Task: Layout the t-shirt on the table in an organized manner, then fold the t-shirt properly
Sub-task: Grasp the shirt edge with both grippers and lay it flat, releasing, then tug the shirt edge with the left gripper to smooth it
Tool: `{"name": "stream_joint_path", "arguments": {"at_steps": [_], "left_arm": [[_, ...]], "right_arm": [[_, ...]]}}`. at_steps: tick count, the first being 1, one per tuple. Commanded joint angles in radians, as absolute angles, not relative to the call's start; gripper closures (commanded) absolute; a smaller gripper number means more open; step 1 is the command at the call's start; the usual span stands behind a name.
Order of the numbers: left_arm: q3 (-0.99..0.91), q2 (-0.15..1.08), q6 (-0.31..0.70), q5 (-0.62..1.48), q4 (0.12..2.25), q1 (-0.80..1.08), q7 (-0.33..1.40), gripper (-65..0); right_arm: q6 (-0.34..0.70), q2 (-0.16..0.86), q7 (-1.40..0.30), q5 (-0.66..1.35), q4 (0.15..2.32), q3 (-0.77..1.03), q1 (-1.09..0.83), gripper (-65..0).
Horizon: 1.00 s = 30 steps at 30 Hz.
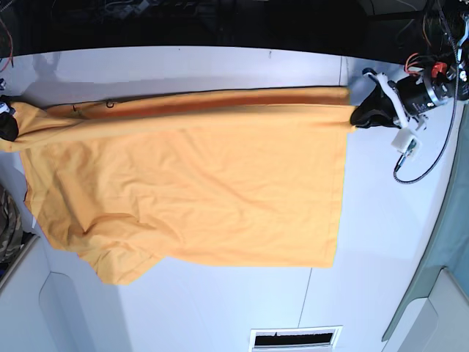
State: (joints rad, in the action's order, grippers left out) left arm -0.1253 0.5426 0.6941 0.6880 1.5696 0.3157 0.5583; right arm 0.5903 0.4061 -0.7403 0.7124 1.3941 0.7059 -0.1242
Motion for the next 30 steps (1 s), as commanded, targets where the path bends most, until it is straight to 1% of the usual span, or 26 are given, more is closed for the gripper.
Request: {"name": "stream_joint_path", "arguments": {"at_steps": [1, 4, 8, 9, 11, 12, 13, 14, 16, 19, 22, 24, 28, 30], "left_arm": [[-0.115, 0.559, 0.698, 0.684, 1.556, 0.284, 0.528, 0.0], [-0.070, 0.559, 0.698, 0.651, 1.478, 0.218, 0.491, 0.0], [-0.051, 0.559, 0.698, 0.651, 1.419, 0.183, 0.475, 0.0], [-0.051, 0.559, 0.698, 0.652, 1.419, 0.183, 0.477, -0.5], [-0.051, 0.559, 0.698, 0.656, 1.419, 0.184, 0.502, -15.2], [-0.051, 0.559, 0.698, 0.675, 1.419, 0.184, 0.520, -22.0], [-0.053, 0.560, 0.698, 0.705, 1.419, 0.184, 0.542, -26.5], [-0.060, 0.560, 0.692, 0.741, 1.421, 0.186, 0.577, -27.4], [-0.088, 0.560, 0.696, 0.814, 1.436, 0.207, 0.634, -27.4], [-0.175, 0.559, 0.698, 0.876, 1.480, 0.289, 0.636, -27.4], [-0.267, 0.559, 0.698, 0.939, 1.501, 0.367, 0.636, -27.4], [-0.312, 0.545, 0.698, 0.975, 1.501, 0.405, 0.637, -27.4], [-0.357, 0.461, 0.698, 0.974, 1.499, 0.445, 0.637, -27.4], [-0.357, 0.415, 0.662, 0.952, 1.499, 0.446, 0.635, -27.6]], "right_arm": [[0.583, 0.432, -0.693, 0.701, 1.379, 0.692, -0.075, 0.0], [0.580, 0.432, -0.667, 0.627, 1.279, 0.632, 0.012, 0.0], [0.580, 0.431, -0.647, 0.617, 1.187, 0.576, 0.067, 0.0], [0.580, 0.431, -0.648, 0.617, 1.176, 0.570, 0.072, -2.1], [0.571, 0.429, -0.651, 0.618, 1.176, 0.567, 0.074, -23.9], [0.571, 0.430, -0.659, 0.618, 1.176, 0.569, 0.073, -32.6], [0.571, 0.430, -0.673, 0.618, 1.177, 0.577, 0.071, -37.6], [0.572, 0.429, -0.694, 0.626, 1.182, 0.591, 0.068, -38.6], [0.572, 0.429, -0.728, 0.664, 1.201, 0.637, 0.039, -38.5], [0.572, 0.429, -0.742, 0.735, 1.236, 0.732, -0.036, -38.5], [0.572, 0.426, -0.739, 0.739, 1.236, 0.817, -0.096, -38.5], [0.571, 0.422, -0.705, 0.738, 1.235, 0.849, -0.133, -38.5], [0.541, 0.412, -0.585, 0.696, 1.209, 0.848, -0.178, -38.5], [0.538, 0.412, -0.575, 0.700, 1.169, 0.838, -0.163, -38.5]]}}
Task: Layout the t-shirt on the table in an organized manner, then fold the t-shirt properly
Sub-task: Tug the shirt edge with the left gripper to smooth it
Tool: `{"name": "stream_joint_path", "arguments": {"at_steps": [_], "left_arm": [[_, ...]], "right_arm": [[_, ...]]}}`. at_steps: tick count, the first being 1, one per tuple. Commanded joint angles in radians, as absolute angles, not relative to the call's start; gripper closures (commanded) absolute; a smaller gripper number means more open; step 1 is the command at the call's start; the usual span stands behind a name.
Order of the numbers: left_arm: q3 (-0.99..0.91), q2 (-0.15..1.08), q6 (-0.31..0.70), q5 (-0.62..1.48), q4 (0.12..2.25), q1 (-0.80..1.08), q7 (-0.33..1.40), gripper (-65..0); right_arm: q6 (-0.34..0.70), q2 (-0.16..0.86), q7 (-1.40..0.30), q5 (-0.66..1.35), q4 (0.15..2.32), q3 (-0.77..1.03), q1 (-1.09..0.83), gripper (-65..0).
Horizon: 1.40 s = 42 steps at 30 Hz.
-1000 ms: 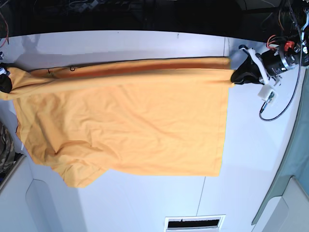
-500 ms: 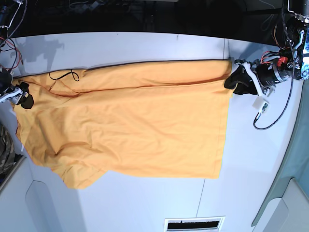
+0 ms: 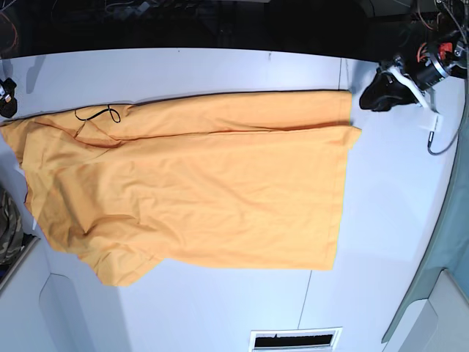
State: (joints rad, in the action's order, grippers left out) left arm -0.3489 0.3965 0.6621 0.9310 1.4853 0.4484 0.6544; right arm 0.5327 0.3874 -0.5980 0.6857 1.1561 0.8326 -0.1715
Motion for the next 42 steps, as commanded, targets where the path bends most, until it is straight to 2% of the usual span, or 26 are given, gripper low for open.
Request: {"name": "stream_joint_path", "arguments": {"at_steps": [1, 9, 17, 18, 19, 21, 22, 23, 24, 30, 36, 42], "left_arm": [[-0.357, 0.392, 0.649, 0.929, 1.498, 0.445, 0.627, -27.6], [-0.348, 0.311, 0.609, 0.824, 1.412, 0.392, 0.586, -27.6], [-0.224, 0.310, 0.617, 0.799, 1.311, 0.313, 0.583, -27.3], [-0.204, 0.310, 0.618, 0.785, 1.312, 0.313, 0.573, -24.9], [-0.185, 0.311, 0.618, 0.772, 1.311, 0.313, 0.562, -19.1], [-0.163, 0.311, 0.617, 0.735, 1.311, 0.313, 0.557, -3.8], [-0.162, 0.311, 0.617, 0.722, 1.311, 0.313, 0.557, 0.0], [-0.162, 0.313, 0.617, 0.712, 1.311, 0.313, 0.557, 0.0], [-0.162, 0.318, 0.618, 0.712, 1.312, 0.315, 0.558, 0.0], [-0.162, 0.399, 0.690, 0.717, 1.325, 0.348, 0.580, 0.0], [-0.162, 0.477, 0.693, 0.722, 1.394, 0.425, 0.580, 0.0], [-0.166, 0.505, 0.693, 0.721, 1.486, 0.503, 0.580, 0.0]], "right_arm": [[0.538, 0.412, -0.575, 0.699, 1.148, 0.832, -0.152, -38.5], [0.540, 0.412, -0.573, 0.700, 0.949, 0.809, 0.004, -38.6], [0.554, 0.379, -0.584, 0.729, 0.927, 0.808, 0.075, -37.8], [0.554, 0.373, -0.587, 0.729, 0.927, 0.808, 0.077, -35.3], [0.555, 0.367, -0.588, 0.730, 0.928, 0.808, 0.077, -30.5], [0.558, 0.362, -0.609, 0.729, 0.927, 0.808, 0.075, -16.2], [0.560, 0.363, -0.626, 0.729, 0.927, 0.809, 0.074, -8.8], [0.567, 0.366, -0.639, 0.729, 0.927, 0.811, 0.073, -2.6], [0.572, 0.368, -0.649, 0.731, 0.928, 0.812, 0.071, 0.0], [0.580, 0.387, -0.776, 0.852, 0.966, 0.813, 0.001, 0.0], [0.584, 0.385, -0.786, 0.902, 1.095, 0.814, -0.144, 0.0], [0.584, 0.384, -0.785, 0.902, 1.212, 0.814, -0.265, 0.0]]}}
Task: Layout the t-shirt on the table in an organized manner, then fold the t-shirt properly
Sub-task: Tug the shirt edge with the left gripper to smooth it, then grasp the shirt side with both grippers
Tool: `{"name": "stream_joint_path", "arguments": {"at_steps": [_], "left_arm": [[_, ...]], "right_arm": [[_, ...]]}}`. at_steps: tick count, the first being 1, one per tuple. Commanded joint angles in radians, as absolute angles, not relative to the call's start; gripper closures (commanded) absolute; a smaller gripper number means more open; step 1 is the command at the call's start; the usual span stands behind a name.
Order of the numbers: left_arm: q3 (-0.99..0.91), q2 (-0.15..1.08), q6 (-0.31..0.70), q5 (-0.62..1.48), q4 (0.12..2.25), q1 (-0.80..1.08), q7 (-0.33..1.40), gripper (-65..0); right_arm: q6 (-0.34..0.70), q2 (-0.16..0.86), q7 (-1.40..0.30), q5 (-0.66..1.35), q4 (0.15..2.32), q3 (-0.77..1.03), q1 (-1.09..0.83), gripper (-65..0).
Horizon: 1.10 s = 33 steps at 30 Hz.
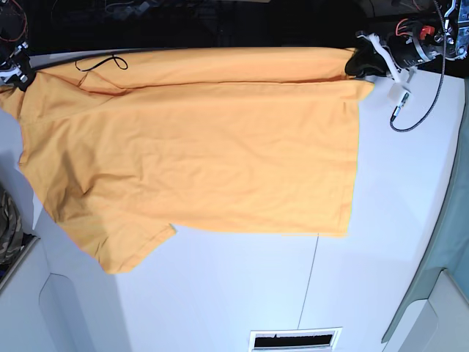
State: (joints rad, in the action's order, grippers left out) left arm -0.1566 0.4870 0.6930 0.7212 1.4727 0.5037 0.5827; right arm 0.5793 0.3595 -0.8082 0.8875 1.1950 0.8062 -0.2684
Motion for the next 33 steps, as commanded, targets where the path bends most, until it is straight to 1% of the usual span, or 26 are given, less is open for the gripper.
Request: {"name": "stream_joint_path", "arguments": {"at_steps": [1, 3, 4, 5, 6, 7, 8, 9, 11, 16, 20, 24, 26, 29, 31, 33], "left_arm": [[-0.167, 0.505, 0.693, 0.722, 1.494, 0.505, 0.580, 0.0], [-0.167, 0.504, 0.693, 0.730, 1.501, 0.504, 0.580, 0.0], [-0.167, 0.505, 0.693, 0.745, 1.504, 0.501, 0.580, -4.6], [-0.167, 0.505, 0.693, 0.752, 1.505, 0.501, 0.580, -11.1], [-0.167, 0.505, 0.693, 0.759, 1.509, 0.502, 0.580, -17.4], [-0.167, 0.505, 0.693, 0.759, 1.513, 0.502, 0.582, -22.5], [-0.167, 0.505, 0.693, 0.759, 1.518, 0.502, 0.594, -25.3], [-0.173, 0.504, 0.693, 0.760, 1.530, 0.502, 0.617, -25.8], [-0.200, 0.505, 0.694, 0.794, 1.562, 0.508, 0.661, -25.8], [-0.373, 0.504, 0.693, 0.815, 1.669, 0.561, 0.624, -25.8], [-0.468, 0.508, 0.692, 0.866, 1.682, 0.530, 0.625, -25.8], [-0.422, 0.513, 0.665, 0.866, 1.681, 0.456, 0.624, -25.8], [-0.371, 0.513, 0.653, 0.839, 1.679, 0.418, 0.624, -25.8], [-0.275, 0.514, 0.608, 0.751, 1.647, 0.351, 0.589, -25.8], [-0.215, 0.516, 0.581, 0.700, 1.592, 0.289, 0.556, -25.8], [-0.164, 0.516, 0.563, 0.680, 1.514, 0.214, 0.549, -25.8]], "right_arm": [[0.584, 0.384, -0.783, 0.902, 1.220, 0.814, -0.274, 0.0], [0.583, 0.384, -0.782, 0.900, 1.227, 0.814, -0.281, 0.0], [0.583, 0.384, -0.782, 0.897, 1.227, 0.814, -0.281, 0.0], [0.583, 0.384, -0.782, 0.897, 1.227, 0.814, -0.281, -3.9], [0.583, 0.384, -0.783, 0.898, 1.227, 0.814, -0.280, -12.1], [0.583, 0.385, -0.783, 0.898, 1.227, 0.814, -0.280, -19.5], [0.582, 0.385, -0.788, 0.898, 1.231, 0.817, -0.280, -24.3], [0.582, 0.384, -0.799, 0.898, 1.239, 0.823, -0.280, -26.2], [0.583, 0.384, -0.817, 0.898, 1.267, 0.849, -0.281, -26.1], [0.582, 0.385, -0.812, 0.899, 1.387, 0.952, -0.296, -26.1], [0.580, 0.385, -0.717, 0.865, 1.457, 0.959, -0.260, -26.1], [0.567, 0.397, -0.658, 0.748, 1.441, 0.898, -0.144, -26.1], [0.555, 0.409, -0.598, 0.671, 1.411, 0.836, -0.086, -26.1], [0.529, 0.424, -0.535, 0.556, 1.341, 0.719, 0.022, -26.1], [0.492, 0.427, -0.493, 0.468, 1.272, 0.635, 0.105, -26.1], [0.421, 0.432, -0.451, 0.379, 1.180, 0.562, 0.190, -26.1]]}}
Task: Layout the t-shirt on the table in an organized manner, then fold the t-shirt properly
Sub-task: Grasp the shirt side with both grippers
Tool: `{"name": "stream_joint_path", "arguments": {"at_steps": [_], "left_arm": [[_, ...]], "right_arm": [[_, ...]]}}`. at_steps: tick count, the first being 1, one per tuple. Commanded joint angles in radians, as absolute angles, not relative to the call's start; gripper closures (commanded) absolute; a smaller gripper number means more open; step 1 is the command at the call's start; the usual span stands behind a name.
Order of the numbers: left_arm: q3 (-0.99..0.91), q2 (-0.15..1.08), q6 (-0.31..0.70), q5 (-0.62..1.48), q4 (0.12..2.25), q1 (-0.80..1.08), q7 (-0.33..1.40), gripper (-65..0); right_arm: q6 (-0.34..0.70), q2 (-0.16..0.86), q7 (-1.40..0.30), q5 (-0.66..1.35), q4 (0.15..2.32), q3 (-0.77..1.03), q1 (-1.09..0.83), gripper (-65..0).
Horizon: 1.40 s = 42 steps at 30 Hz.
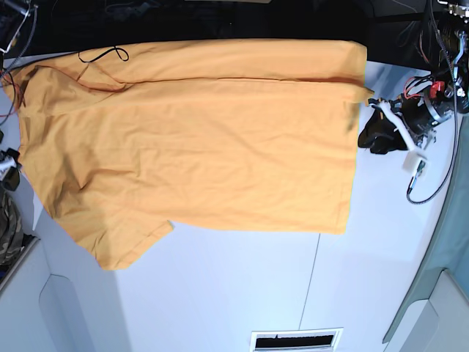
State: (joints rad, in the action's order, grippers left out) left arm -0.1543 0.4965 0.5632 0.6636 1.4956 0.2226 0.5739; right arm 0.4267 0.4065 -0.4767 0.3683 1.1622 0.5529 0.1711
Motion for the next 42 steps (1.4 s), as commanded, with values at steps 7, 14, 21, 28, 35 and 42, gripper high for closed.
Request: {"name": "stream_joint_path", "arguments": {"at_steps": [7, 14, 21, 28, 35, 42], "left_arm": [[-0.105, 0.516, 0.535, 0.661, 1.153, -0.051, 0.515, -29.3], [-0.105, 0.514, 0.576, 0.661, 0.814, -0.253, 0.444, -29.3], [-0.103, 0.474, 0.678, 0.727, 0.685, -0.313, 0.461, -29.3], [-0.036, 0.415, 0.677, 0.693, 0.685, -0.314, 0.459, -29.0], [0.042, 0.396, 0.640, 0.667, 0.685, -0.316, 0.423, -16.0], [0.042, 0.400, 0.649, 0.653, 0.696, -0.322, 0.434, 0.0]], "right_arm": [[0.363, 0.508, -0.316, 0.268, 0.805, 0.426, 0.382, -37.3], [0.407, 0.566, -0.280, 0.246, 0.619, 0.416, 0.406, -39.5], [0.533, 0.554, -0.220, 0.271, 0.537, 0.416, 0.410, -39.5], [0.563, 0.506, -0.221, 0.243, 0.537, 0.416, 0.447, -39.5], [0.582, 0.481, -0.227, 0.235, 0.537, 0.379, 0.464, -39.5], [0.568, 0.482, -0.231, 0.234, 0.561, 0.245, 0.464, -20.5]]}}
